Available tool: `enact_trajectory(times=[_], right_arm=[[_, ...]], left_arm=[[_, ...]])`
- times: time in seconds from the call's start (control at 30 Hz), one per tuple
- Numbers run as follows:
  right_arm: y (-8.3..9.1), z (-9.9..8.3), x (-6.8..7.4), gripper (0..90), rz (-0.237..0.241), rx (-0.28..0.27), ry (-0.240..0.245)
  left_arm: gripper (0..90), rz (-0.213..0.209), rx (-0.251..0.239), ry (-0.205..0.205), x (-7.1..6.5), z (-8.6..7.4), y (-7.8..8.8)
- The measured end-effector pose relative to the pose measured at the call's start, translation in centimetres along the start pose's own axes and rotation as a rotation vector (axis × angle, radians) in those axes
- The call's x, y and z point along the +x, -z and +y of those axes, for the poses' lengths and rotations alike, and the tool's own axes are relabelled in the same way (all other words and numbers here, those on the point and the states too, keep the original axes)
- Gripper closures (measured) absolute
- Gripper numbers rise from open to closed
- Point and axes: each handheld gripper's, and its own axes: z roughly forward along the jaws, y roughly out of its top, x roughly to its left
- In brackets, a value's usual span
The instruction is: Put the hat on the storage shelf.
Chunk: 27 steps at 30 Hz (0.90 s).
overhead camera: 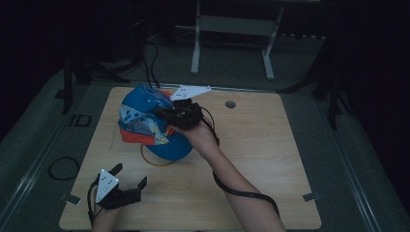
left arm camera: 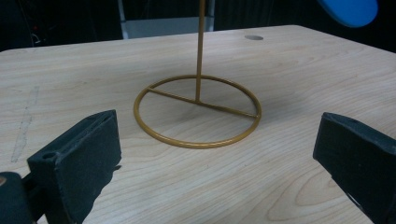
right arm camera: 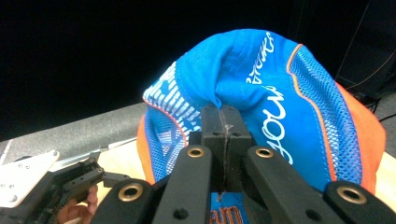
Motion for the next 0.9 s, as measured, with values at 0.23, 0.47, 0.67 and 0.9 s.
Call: enact_trajectory(times=[0.23,0.47,0.67,0.9], right_arm=[[-0.43,-0.76,0.16,90.0,0.006,0.009,-0.001],[-0.02,-0.21,-0.19,85.3,0.000,-0.028,-0.016],[-0.23,-0.43,-0.13,76.8,0.009,-0.024,-0.013],[-0.03,-0.66,0.33,66.0,0.030,-0.029,-0.028]], left_arm=[[1.4,-0.002,0.006,0.002,0.05,-0.04,-0.08],[1.4,-0.003,0.006,0.005,0.08,-0.06,-0.13],[1.4,-0.008,0.009,0.005,0.08,-0.09,-0.12],[1.4,-0.009,0.008,0.004,0.12,-0.08,-0.13]])
